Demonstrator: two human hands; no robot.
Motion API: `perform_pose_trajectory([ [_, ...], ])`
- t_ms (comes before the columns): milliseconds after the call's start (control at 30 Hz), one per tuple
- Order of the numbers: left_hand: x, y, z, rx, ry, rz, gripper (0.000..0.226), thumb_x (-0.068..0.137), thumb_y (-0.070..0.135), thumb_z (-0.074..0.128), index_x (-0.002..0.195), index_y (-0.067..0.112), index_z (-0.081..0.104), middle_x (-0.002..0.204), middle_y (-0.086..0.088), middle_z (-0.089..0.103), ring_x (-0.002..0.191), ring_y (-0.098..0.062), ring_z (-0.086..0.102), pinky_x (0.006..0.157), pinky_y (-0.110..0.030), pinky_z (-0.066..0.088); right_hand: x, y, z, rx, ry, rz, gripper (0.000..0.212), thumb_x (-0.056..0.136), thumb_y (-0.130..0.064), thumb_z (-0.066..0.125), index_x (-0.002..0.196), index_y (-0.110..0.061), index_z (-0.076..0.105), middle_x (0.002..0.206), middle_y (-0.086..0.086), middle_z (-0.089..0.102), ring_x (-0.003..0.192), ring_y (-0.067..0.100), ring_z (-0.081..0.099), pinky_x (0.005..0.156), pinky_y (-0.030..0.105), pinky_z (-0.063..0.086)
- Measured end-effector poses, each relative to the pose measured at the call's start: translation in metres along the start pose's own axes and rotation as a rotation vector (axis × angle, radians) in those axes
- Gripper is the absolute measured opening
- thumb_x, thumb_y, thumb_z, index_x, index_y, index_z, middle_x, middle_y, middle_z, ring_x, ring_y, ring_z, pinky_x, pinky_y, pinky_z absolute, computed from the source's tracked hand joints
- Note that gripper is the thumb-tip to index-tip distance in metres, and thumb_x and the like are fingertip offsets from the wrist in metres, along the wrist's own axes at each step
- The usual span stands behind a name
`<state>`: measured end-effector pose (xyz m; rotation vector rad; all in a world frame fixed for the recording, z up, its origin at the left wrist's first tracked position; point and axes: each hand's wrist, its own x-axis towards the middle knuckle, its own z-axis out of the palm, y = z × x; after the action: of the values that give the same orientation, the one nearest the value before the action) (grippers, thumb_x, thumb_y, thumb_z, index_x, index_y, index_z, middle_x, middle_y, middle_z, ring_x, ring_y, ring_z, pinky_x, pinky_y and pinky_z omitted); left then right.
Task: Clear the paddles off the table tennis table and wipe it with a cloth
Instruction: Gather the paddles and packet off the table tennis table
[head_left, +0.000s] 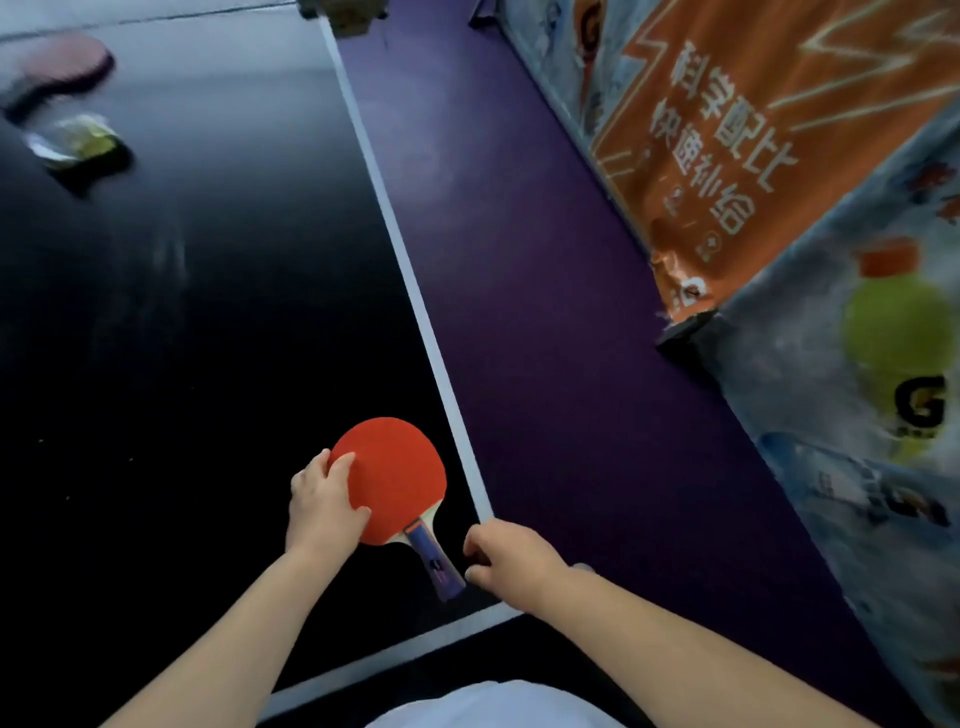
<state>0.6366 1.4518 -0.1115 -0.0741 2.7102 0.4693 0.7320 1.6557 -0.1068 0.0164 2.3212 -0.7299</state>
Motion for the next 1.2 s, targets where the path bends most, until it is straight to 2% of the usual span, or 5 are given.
perform_pose_trajectory([
  [133, -0.017, 0.028, 0.014, 0.15, 0.135, -0.097, 0.063, 0.083, 0.013, 0.063, 0.141, 0.017, 0.039, 0.15, -0.012, 0.026, 0.134, -0.031, 0.023, 0.108, -0.044, 0.027, -0.013, 0.051, -0.053, -0.085, 0.03, -0.117, 0.025, 0.098, -0.026, 0.054, 0.121, -0.016, 0.059, 0.115, 0.002, 0.059, 0.1, 0.022, 0.059, 0.083, 0.033, 0.047],
  [300, -0.039, 0.086, 0.037, 0.066, 0.2, -0.178, 0.052, 0.083, 0.01, 0.065, 0.132, 0.012, 0.052, 0.144, -0.013, 0.038, 0.131, -0.033, 0.028, 0.107, -0.046, 0.026, -0.039, 0.115, -0.117, -0.113, 0.115, -0.165, 0.023, 0.099, -0.024, 0.052, 0.119, -0.02, 0.061, 0.108, -0.006, 0.061, 0.088, 0.009, 0.054, 0.073, 0.02, 0.039],
  [500, -0.048, 0.14, 0.051, -0.059, 0.254, -0.129, 0.042, 0.083, 0.011, 0.066, 0.124, 0.017, 0.059, 0.136, -0.005, 0.049, 0.13, -0.026, 0.031, 0.106, -0.043, 0.03, -0.031, 0.146, -0.174, -0.117, 0.17, -0.203, 0.019, 0.098, -0.023, 0.052, 0.114, -0.021, 0.063, 0.099, -0.01, 0.06, 0.087, 0.008, 0.057, 0.073, 0.021, 0.044],
  [767, -0.008, 0.178, 0.024, -0.234, 0.346, -0.077, 0.033, 0.088, 0.008, 0.059, 0.12, 0.015, 0.061, 0.126, 0.002, 0.056, 0.119, -0.017, 0.046, 0.091, -0.03, 0.04, 0.025, 0.133, -0.235, -0.156, 0.158, -0.283, 0.018, 0.096, -0.022, 0.053, 0.11, -0.021, 0.065, 0.098, -0.012, 0.06, 0.092, 0.008, 0.058, 0.081, 0.025, 0.049],
  [1200, 0.156, 0.184, -0.073, -0.493, 0.491, -0.221, 0.029, 0.089, 0.013, 0.059, 0.117, 0.019, 0.062, 0.115, 0.005, 0.059, 0.101, -0.007, 0.05, 0.081, -0.023, 0.042, 0.186, 0.038, -0.39, -0.34, 0.15, -0.38, 0.019, 0.096, -0.022, 0.053, 0.109, -0.021, 0.066, 0.102, -0.008, 0.063, 0.091, 0.01, 0.056, 0.078, 0.022, 0.046],
])
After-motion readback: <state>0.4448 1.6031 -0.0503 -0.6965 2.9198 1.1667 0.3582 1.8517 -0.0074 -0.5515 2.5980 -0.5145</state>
